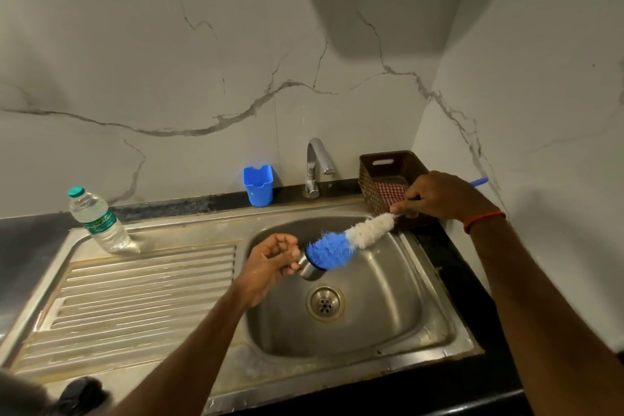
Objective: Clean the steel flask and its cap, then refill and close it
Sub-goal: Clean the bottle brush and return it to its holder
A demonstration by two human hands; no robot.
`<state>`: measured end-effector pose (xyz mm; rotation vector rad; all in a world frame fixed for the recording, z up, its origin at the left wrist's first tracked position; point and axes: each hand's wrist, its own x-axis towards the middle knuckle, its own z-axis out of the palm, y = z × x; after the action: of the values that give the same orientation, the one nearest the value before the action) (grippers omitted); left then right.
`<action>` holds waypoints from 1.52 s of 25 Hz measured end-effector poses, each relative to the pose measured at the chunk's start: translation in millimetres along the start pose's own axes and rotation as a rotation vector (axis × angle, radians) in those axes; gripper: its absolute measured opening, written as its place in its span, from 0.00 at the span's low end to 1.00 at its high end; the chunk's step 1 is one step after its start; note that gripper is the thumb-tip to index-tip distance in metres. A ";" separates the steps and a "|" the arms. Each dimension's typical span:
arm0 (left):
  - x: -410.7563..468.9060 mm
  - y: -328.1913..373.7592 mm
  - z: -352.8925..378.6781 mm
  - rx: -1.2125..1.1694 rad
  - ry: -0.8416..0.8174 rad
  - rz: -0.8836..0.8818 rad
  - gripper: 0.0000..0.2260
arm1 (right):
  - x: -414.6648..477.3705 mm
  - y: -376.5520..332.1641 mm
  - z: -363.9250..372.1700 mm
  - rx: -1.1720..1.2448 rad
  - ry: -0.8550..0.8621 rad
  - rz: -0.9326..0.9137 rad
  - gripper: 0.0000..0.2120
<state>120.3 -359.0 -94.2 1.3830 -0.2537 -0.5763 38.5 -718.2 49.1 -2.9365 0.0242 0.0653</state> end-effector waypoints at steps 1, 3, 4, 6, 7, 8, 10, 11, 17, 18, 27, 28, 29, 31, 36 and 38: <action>-1.7 -4.4 6.6 -0.035 0.072 0.001 0.21 | 0.1 -0.1 5.4 0.020 0.004 -0.006 0.28; -3.2 -10.2 17.8 -0.150 0.191 -0.015 0.20 | 0.2 -1.9 14.2 0.086 0.018 -0.009 0.29; -3.6 -10.9 22.7 -0.248 0.173 -0.060 0.20 | -0.2 -4.8 16.8 0.127 0.029 -0.012 0.28; -3.9 -8.3 28.4 -0.405 0.122 -0.158 0.22 | -0.1 -14.0 19.0 0.196 0.026 -0.028 0.25; -2.0 -5.1 29.6 -0.401 0.152 -0.184 0.22 | -0.5 -19.9 19.6 0.216 0.004 -0.037 0.21; 0.2 -1.2 30.2 -0.344 0.197 -0.201 0.23 | -0.8 -25.5 19.7 0.204 -0.013 -0.055 0.16; 7.6 2.5 25.4 -0.136 0.240 -0.286 0.26 | -1.4 -34.2 19.7 0.084 0.047 -0.108 0.11; 9.9 5.2 21.7 -0.036 0.189 -0.376 0.29 | -0.9 -36.2 19.7 -0.013 0.166 -0.160 0.10; 14.9 3.6 4.8 -0.126 -0.003 -0.598 0.34 | 3.4 -32.2 39.8 -0.080 0.497 -0.359 0.16; 13.3 1.2 3.9 -0.183 0.038 -0.513 0.34 | 1.7 -33.4 42.6 -0.010 0.323 -0.266 0.16; 14.2 29.8 -13.0 -0.489 0.308 -0.049 0.19 | -9.8 -7.6 22.8 0.129 0.231 -0.001 0.12; 11.8 26.8 -15.6 -0.535 0.286 -0.062 0.20 | -12.2 -5.3 20.4 0.131 0.248 0.003 0.12; 9.5 23.7 -16.5 -0.562 0.255 -0.075 0.20 | -14.0 -5.9 20.7 0.139 0.248 0.003 0.12; 5.7 20.3 -11.6 -0.605 0.208 -0.085 0.20 | -14.7 -12.3 29.6 0.169 0.236 0.001 0.12; 7.0 27.3 7.2 -0.633 0.285 -0.133 0.21 | -12.5 -37.4 66.6 0.433 0.188 0.022 0.07; 8.9 29.3 14.4 -0.682 0.311 -0.105 0.16 | -7.5 -53.7 78.8 0.461 0.209 -0.024 0.07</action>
<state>127.5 -373.6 -64.5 0.8036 0.2544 -0.4641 28.9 -649.5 -16.8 -2.4697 0.0308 -0.2215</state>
